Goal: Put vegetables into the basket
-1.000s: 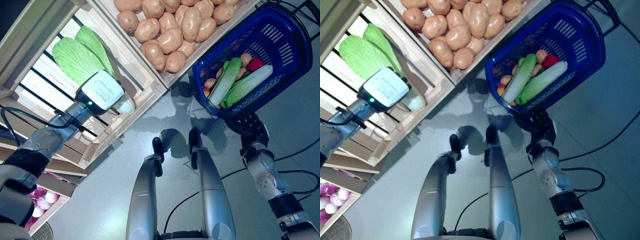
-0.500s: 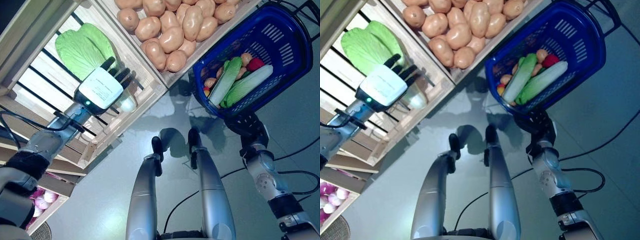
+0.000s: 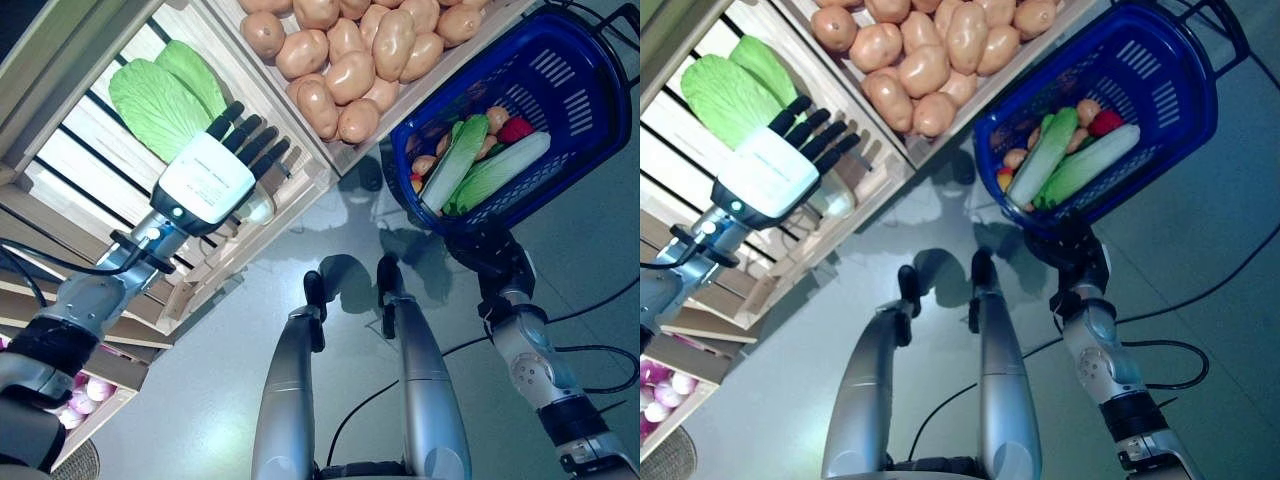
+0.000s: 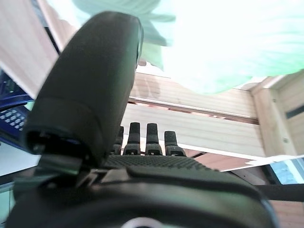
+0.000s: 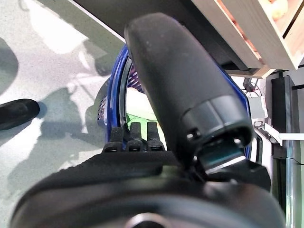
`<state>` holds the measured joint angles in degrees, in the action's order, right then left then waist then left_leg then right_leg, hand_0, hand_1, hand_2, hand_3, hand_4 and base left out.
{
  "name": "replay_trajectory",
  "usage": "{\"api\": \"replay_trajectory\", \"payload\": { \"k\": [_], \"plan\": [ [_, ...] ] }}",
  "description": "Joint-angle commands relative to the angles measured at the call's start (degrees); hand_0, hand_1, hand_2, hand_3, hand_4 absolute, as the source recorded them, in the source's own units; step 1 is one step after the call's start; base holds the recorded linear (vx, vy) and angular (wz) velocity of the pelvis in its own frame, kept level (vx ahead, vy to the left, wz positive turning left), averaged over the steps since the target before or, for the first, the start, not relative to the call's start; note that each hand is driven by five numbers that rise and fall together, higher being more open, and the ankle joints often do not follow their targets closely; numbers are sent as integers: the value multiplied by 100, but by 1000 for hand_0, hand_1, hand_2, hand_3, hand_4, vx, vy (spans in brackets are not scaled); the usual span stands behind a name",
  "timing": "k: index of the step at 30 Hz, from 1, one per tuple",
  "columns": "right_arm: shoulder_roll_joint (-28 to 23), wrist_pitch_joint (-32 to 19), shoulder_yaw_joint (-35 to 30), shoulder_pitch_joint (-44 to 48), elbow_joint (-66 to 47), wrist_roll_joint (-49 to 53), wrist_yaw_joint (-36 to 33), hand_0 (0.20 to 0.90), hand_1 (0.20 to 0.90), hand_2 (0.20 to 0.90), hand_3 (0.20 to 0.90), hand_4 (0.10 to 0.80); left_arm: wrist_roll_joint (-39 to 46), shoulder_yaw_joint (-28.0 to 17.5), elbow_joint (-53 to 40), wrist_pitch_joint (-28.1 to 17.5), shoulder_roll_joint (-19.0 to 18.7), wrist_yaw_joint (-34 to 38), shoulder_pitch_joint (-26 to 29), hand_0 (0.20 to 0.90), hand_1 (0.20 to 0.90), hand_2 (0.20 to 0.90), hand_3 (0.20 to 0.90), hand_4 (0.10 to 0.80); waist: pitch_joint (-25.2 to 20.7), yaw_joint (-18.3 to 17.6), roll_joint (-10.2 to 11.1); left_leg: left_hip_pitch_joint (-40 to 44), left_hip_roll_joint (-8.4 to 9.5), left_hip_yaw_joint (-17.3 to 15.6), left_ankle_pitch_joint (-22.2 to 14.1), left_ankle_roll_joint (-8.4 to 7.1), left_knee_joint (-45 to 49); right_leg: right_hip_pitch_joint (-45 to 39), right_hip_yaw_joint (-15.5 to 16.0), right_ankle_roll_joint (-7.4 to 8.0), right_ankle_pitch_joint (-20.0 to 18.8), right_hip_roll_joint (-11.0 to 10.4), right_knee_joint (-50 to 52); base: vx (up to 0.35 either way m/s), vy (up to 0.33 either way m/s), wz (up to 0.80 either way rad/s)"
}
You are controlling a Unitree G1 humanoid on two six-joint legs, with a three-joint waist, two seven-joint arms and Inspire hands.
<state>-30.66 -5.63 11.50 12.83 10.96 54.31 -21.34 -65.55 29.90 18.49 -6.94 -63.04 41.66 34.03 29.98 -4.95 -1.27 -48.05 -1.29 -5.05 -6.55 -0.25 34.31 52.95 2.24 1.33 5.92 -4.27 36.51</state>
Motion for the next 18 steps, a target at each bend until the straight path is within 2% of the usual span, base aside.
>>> {"api": "replay_trajectory", "payload": {
  "k": [1,8,14,18],
  "plan": [
    [-62,-399,-386,-191,-765,-219,43,900,900,900,900,800,16,-550,-424,99,-149,196,147,900,900,900,900,800,-19,24,-20,73,27,-92,227,-96,-376,-422,246,146,-109,-59,-222,0,0,0],
    [-128,-308,-323,-98,-654,-231,112,900,900,900,900,800,214,-137,-184,227,-54,-118,457,900,900,900,900,800,-19,-21,21,32,0,-93,223,-91,-329,-373,234,159,-129,-45,-188,4,10,0],
    [-162,-287,-255,54,-498,-243,125,900,900,900,900,800,467,414,242,412,75,-1165,811,900,900,900,900,800,-19,-63,58,-50,-38,-95,242,-100,-274,-277,222,178,-145,-39,-113,0,0,0],
    [-196,-287,-235,103,-476,-232,106,900,900,900,900,800,638,566,410,573,139,-1912,855,900,900,900,900,800,-19,-75,66,-81,-47,-100,263,-94,-289,-243,221,191,-177,-38,-142,-1,1,-2]
  ]
}}
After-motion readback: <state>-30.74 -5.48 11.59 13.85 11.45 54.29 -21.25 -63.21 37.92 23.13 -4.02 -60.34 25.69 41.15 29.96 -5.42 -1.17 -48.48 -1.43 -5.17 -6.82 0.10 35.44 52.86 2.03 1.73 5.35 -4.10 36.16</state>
